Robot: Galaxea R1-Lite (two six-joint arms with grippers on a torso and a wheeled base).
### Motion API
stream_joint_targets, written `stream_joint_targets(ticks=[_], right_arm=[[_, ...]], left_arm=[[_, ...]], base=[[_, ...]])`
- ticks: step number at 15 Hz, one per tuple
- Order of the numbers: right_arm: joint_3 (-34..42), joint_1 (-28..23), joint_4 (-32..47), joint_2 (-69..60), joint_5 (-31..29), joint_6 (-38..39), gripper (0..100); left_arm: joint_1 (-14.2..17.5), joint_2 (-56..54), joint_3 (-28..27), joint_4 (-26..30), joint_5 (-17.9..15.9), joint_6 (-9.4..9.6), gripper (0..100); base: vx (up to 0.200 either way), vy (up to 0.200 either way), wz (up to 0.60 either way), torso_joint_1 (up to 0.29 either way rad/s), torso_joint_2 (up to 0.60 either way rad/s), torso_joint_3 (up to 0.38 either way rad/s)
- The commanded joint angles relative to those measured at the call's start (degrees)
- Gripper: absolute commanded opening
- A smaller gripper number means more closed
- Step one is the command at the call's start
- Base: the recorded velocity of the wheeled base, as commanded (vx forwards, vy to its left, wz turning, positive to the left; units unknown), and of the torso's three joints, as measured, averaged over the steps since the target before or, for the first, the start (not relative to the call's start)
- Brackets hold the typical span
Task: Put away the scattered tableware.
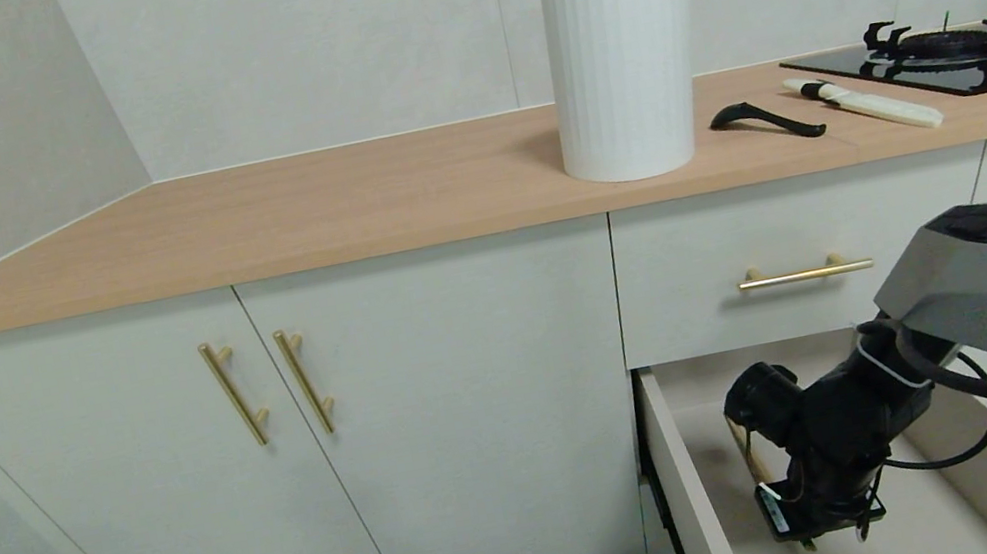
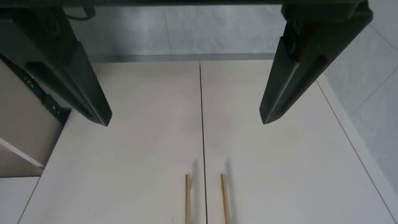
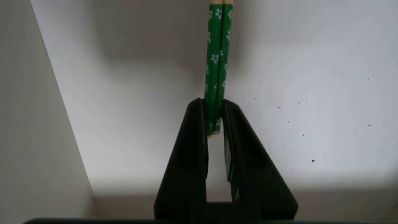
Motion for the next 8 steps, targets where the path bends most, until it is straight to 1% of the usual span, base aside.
stream_joint_targets(ticks=[1,8], right_arm=[[-0.01,0.08,-0.01,-0.05,0.06,0.01,100],[0.34,0.08,0.52,-1.8,0.15,0.19,100]], left_arm=[[0.02,0.02,0.0,-0.01,0.03,0.0,100],[0.02,0.02,0.0,-0.01,0.03,0.0,100]], base=[[0.0,0.0,0.0,0.0,0.0,0.0],[0.0,0.0,0.0,0.0,0.0,0.0]])
